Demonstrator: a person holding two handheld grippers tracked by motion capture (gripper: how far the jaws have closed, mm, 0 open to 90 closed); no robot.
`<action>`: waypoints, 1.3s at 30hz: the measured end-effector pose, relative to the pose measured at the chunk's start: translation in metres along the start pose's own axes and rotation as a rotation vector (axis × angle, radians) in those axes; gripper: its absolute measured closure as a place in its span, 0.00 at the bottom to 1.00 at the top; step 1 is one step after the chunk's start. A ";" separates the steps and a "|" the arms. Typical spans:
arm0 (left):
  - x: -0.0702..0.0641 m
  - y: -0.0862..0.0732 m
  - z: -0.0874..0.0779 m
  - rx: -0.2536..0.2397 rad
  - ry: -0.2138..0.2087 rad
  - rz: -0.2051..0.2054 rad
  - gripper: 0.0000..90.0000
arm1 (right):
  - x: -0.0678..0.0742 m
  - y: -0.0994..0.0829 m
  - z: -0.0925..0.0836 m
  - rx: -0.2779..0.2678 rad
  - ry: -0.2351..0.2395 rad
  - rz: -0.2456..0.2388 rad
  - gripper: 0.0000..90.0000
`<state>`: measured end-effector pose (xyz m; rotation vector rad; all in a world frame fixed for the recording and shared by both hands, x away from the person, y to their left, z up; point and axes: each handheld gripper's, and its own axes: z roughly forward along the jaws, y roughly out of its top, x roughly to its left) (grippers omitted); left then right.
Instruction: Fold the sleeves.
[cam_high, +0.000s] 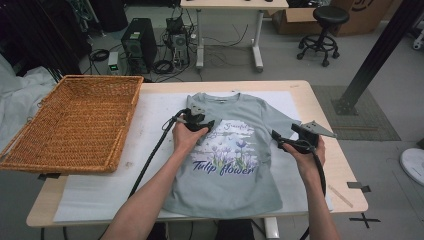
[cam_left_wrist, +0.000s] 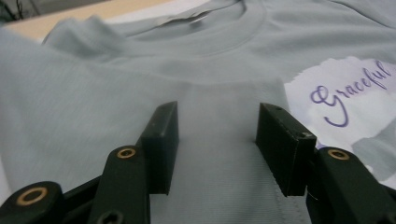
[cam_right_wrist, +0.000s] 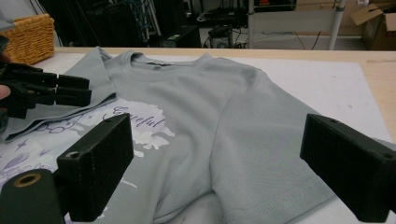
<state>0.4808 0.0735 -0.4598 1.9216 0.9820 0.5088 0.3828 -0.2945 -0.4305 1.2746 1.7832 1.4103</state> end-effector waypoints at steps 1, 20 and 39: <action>0.002 0.002 -0.004 -0.011 0.005 0.007 0.52 | 0.000 -0.001 0.000 0.004 -0.009 0.003 0.12; 0.041 -0.005 -0.089 -0.174 0.117 -0.043 0.48 | -0.033 -0.013 0.036 0.233 -0.363 0.139 0.35; 0.050 -0.026 -0.098 -0.153 0.135 -0.072 0.48 | -0.028 -0.020 0.046 0.148 -0.333 0.170 0.96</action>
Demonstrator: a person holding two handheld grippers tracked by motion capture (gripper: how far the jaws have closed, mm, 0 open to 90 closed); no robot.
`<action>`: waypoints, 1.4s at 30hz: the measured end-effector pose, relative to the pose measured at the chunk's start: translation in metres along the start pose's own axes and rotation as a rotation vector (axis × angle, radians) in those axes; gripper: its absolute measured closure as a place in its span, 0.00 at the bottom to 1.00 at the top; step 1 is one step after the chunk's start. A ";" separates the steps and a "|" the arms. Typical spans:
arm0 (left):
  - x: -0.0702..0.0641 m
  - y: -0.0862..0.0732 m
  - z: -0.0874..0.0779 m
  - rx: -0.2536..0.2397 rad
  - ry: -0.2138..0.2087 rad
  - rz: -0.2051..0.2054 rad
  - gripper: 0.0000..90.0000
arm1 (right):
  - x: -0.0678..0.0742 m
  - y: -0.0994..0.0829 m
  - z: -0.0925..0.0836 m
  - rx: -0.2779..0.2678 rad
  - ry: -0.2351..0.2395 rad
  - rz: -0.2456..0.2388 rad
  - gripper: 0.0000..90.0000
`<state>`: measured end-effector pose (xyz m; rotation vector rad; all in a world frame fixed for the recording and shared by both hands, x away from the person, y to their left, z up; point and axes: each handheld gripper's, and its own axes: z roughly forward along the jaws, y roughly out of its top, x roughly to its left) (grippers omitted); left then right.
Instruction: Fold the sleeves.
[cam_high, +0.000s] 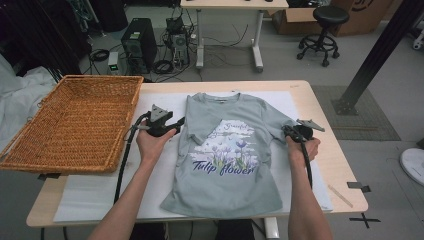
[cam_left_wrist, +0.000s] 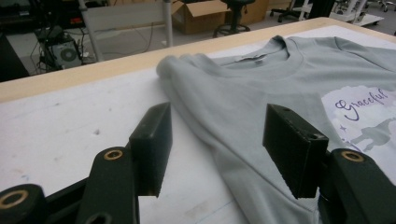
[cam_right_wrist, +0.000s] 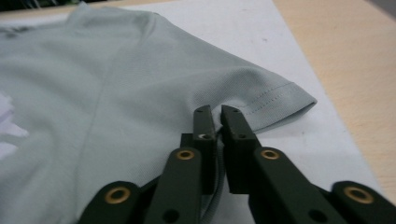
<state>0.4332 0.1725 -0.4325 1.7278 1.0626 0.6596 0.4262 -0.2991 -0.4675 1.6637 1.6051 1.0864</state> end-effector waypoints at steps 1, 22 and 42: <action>0.001 -0.001 -0.001 0.000 0.003 0.000 0.48 | -0.002 0.002 0.000 0.008 0.013 0.014 0.97; 0.004 -0.003 -0.005 0.001 0.010 0.010 0.50 | 0.115 0.015 0.020 -0.015 0.397 -0.409 0.95; 0.001 0.001 -0.010 -0.080 -0.068 -0.055 0.27 | 0.092 0.036 -0.005 -0.097 0.430 -0.225 0.08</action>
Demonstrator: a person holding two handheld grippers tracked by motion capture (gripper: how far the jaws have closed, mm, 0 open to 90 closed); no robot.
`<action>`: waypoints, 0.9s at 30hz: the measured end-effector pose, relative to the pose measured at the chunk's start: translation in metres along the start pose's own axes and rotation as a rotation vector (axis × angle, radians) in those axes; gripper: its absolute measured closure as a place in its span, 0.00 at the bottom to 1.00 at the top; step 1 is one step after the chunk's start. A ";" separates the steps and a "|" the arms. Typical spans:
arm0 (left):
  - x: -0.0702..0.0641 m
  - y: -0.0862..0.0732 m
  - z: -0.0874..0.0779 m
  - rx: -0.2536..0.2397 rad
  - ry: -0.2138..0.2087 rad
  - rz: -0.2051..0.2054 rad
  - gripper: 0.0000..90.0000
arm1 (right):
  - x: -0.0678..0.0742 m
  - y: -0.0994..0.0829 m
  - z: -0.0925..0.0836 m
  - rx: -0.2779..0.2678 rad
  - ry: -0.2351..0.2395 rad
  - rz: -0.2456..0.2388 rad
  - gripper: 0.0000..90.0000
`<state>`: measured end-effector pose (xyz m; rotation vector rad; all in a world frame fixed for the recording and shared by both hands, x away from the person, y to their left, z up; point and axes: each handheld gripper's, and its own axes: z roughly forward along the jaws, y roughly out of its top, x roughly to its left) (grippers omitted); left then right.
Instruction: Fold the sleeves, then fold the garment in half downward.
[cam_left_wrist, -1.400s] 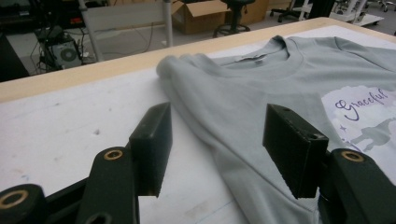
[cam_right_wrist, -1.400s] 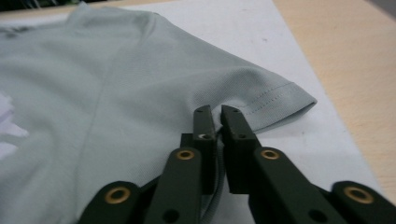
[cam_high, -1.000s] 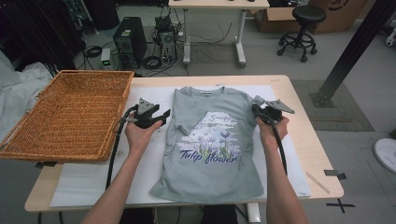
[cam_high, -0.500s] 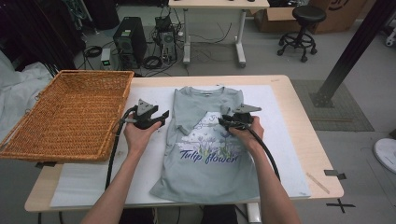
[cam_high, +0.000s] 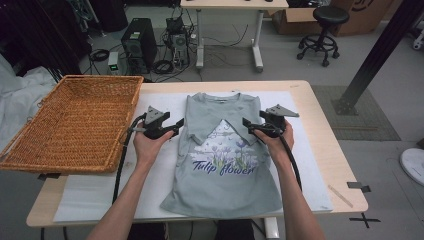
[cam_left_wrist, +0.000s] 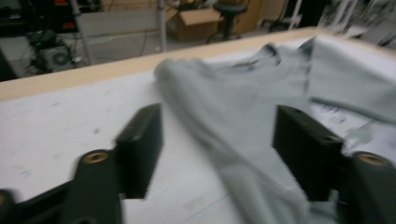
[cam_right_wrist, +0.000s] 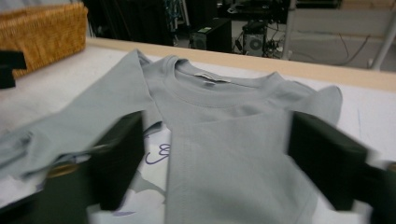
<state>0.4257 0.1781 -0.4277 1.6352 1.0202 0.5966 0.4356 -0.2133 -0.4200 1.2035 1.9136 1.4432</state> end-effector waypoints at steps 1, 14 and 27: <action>-0.001 0.002 -0.002 -0.021 -0.028 -0.023 0.21 | 0.000 0.001 -0.005 0.011 -0.014 0.016 0.04; -0.010 0.022 -0.018 -0.030 -0.041 0.004 0.12 | -0.013 -0.010 -0.054 -0.098 0.012 0.045 0.01; -0.007 0.024 -0.017 0.000 -0.059 0.000 0.13 | -0.005 -0.011 -0.042 -0.073 0.008 0.045 0.02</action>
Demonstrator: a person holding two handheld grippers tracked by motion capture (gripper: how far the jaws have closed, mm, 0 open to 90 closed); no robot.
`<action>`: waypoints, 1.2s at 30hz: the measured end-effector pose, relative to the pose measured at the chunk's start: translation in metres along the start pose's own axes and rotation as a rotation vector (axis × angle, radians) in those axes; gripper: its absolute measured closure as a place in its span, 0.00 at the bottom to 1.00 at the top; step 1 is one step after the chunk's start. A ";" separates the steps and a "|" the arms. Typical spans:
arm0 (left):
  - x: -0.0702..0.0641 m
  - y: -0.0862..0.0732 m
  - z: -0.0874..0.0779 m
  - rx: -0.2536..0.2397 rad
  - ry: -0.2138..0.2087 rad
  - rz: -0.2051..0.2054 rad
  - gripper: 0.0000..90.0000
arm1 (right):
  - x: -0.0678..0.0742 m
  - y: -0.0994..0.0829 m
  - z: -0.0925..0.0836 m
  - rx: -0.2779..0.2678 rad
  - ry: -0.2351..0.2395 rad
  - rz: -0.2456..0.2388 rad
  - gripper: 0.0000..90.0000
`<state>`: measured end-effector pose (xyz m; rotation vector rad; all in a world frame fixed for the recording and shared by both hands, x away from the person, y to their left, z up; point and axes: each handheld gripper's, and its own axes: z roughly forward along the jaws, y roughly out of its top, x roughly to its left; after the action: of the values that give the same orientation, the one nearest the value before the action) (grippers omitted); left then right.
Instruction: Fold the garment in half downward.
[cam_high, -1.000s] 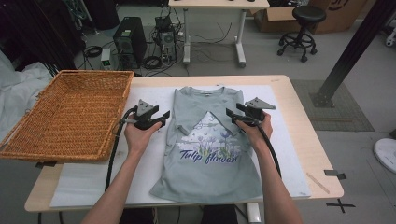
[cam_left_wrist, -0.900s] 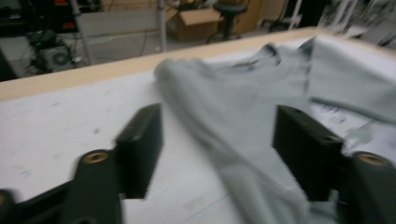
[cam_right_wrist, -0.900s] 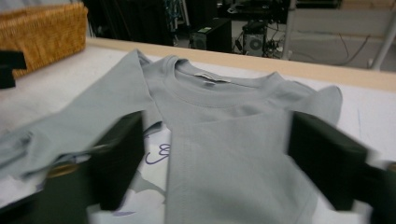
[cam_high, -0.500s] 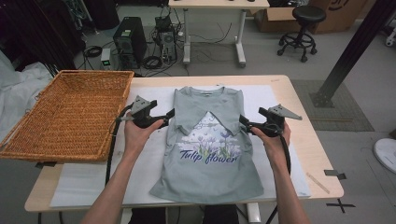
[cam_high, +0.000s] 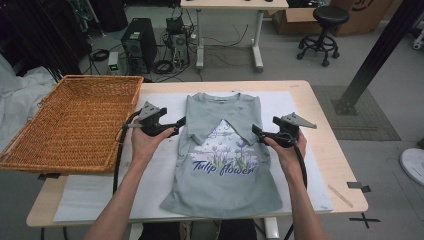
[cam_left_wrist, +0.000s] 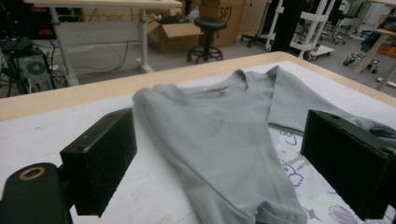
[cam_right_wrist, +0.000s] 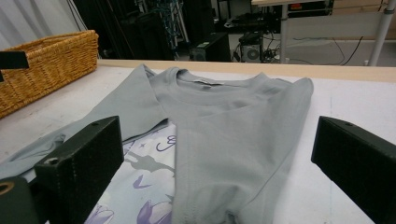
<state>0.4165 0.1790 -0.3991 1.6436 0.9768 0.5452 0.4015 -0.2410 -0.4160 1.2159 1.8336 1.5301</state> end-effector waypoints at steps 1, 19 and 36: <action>0.001 0.001 0.001 0.002 -0.001 -0.001 0.13 | -0.001 0.001 0.000 0.001 -0.001 0.004 0.03; 0.058 -0.002 0.096 0.066 0.016 -0.056 0.38 | -0.048 0.020 0.074 0.109 -0.105 0.001 0.13; 0.081 -0.007 0.168 0.163 0.012 -0.110 0.39 | -0.092 0.023 0.143 0.235 -0.198 0.042 0.18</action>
<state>0.5883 0.1506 -0.4664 1.7194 1.1384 0.4106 0.5697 -0.2415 -0.4515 1.4649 1.9035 1.1905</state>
